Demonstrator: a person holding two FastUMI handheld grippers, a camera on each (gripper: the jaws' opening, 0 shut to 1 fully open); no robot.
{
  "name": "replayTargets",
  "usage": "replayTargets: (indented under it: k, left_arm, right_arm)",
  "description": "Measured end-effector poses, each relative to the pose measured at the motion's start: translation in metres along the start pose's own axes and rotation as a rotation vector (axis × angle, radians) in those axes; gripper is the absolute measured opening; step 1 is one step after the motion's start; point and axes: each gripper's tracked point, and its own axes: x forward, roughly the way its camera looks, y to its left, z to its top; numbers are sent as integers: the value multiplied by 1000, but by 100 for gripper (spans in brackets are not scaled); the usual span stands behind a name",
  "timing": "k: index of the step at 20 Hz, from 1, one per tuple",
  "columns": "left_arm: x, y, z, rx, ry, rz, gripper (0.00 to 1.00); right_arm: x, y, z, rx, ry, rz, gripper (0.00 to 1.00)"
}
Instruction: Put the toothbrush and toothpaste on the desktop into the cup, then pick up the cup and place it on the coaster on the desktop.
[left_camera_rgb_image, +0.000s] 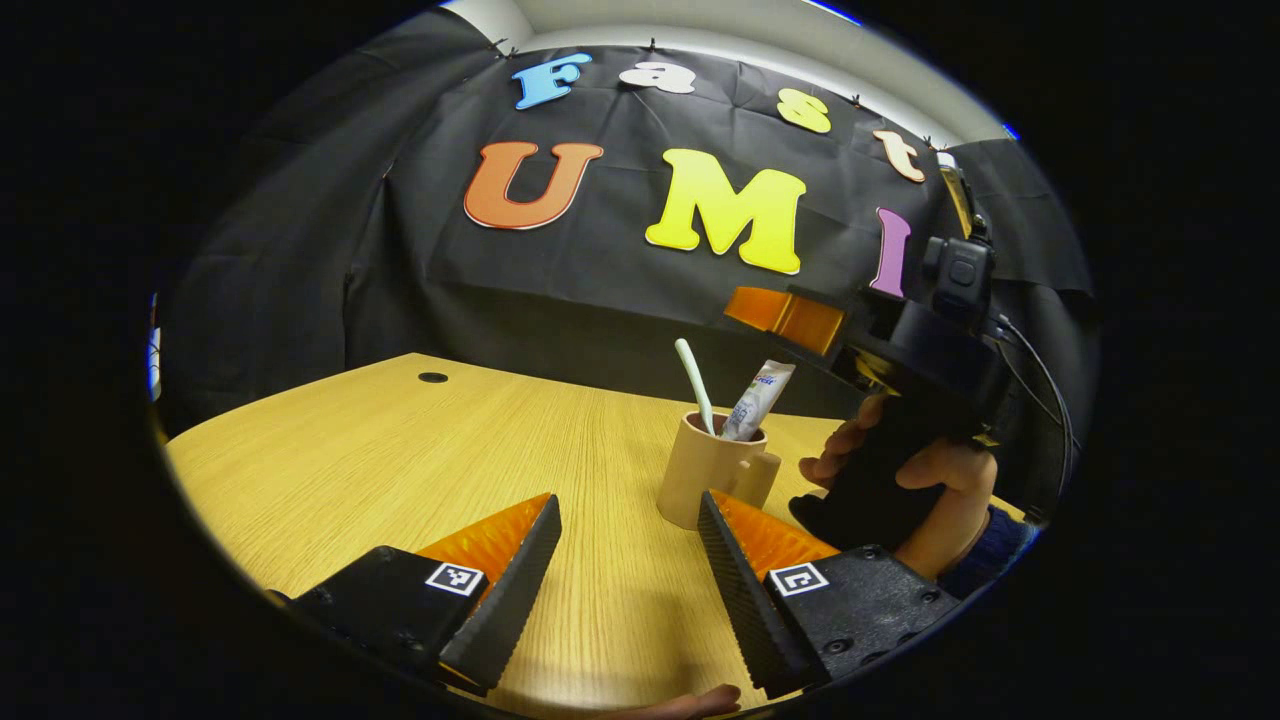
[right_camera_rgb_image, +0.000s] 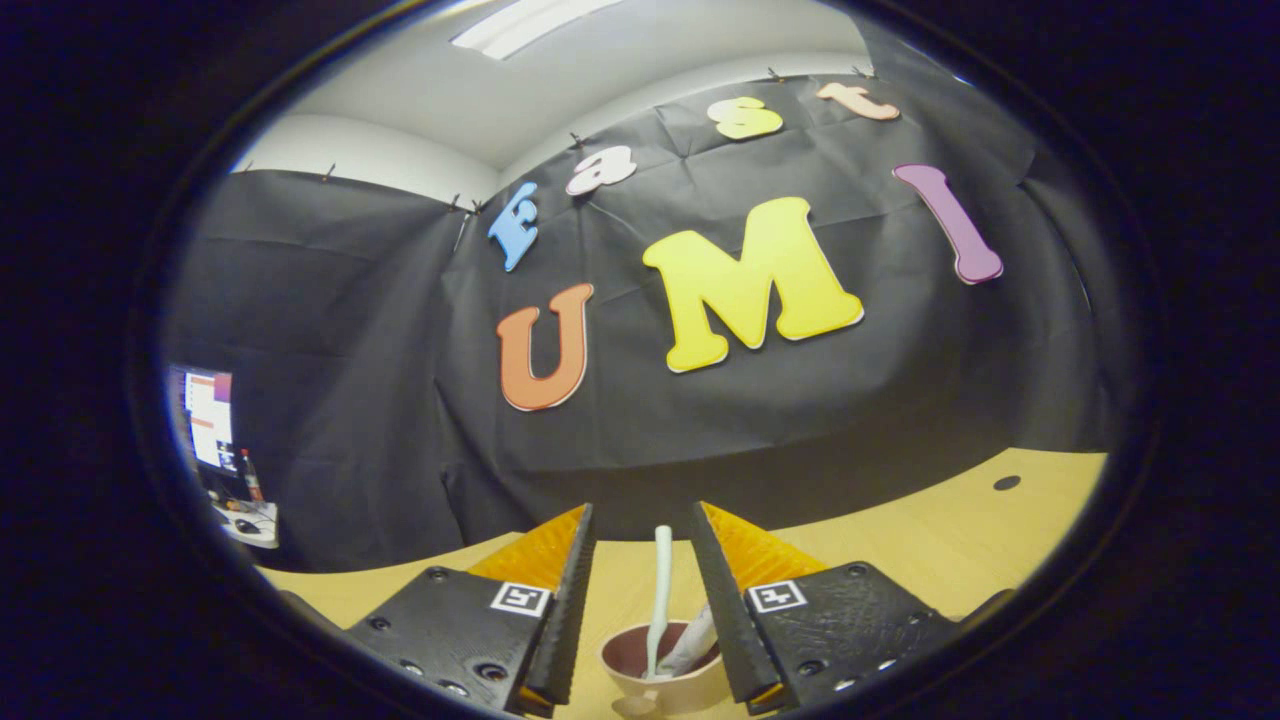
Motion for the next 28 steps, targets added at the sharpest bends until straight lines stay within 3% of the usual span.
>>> replayTargets:
  k: [2, 3, 4, 5, 6, 7, 10, 11, 14, 15, 16, 18, 21, 22, 24, 28]
  left_arm:
    - [3, -5, 0, 5, 5, 0, 88]
    - [5, -9, 1, 14, 15, -4, 88]
    - [6, -12, 4, 20, 23, -12, 88]
    - [8, -18, 6, 18, 28, -24, 88]
    - [10, -23, 10, 14, 33, -35, 88]
    - [13, -27, 15, 10, 34, -41, 88]
    - [27, -49, 29, -7, 95, -79, 88]
    - [32, -60, 29, -9, 139, -105, 88]
    - [42, -78, 33, 1, 301, -130, 88]
    - [44, -84, 31, 6, 377, -130, 88]
    - [45, -85, 26, 17, 464, -111, 88]
    - [42, -87, 11, 3, 675, -65, 88]
    - [46, -87, -9, -11, 924, 6, 89]
    - [48, -85, -12, 2, 973, 24, 89]
    - [54, -84, -21, 19, 1040, 37, 87]
    - [59, -76, -35, 25, 1125, 144, 82]
  right_arm:
    - [-7, -6, 2, 16, 4, -4, 57]
    - [-13, -8, 7, 20, 5, -3, 67]
    - [-19, -11, 15, 24, -2, 2, 67]
    - [-25, -15, 22, 26, -8, 6, 83]
    - [-29, -21, 29, 24, -22, 4, 85]
    - [-37, -27, 38, 18, -30, -1, 96]
    - [-57, -53, 56, -22, -31, -29, 92]
    - [-67, -61, 64, -38, -32, -37, 96]
    - [-100, -90, 89, -96, -61, -73, 96]
    - [-114, -99, 98, -113, -75, -88, 92]
    - [-127, -108, 106, -124, -97, -105, 96]
    - [-153, -118, 119, -121, -136, -122, 92]
    - [-191, -133, 130, -121, -181, -162, 95]
    - [-205, -136, 136, -124, -199, -174, 92]
    - [-231, -135, 142, -126, -234, -175, 95]
    - [-276, -148, 148, -107, -287, -172, 95]
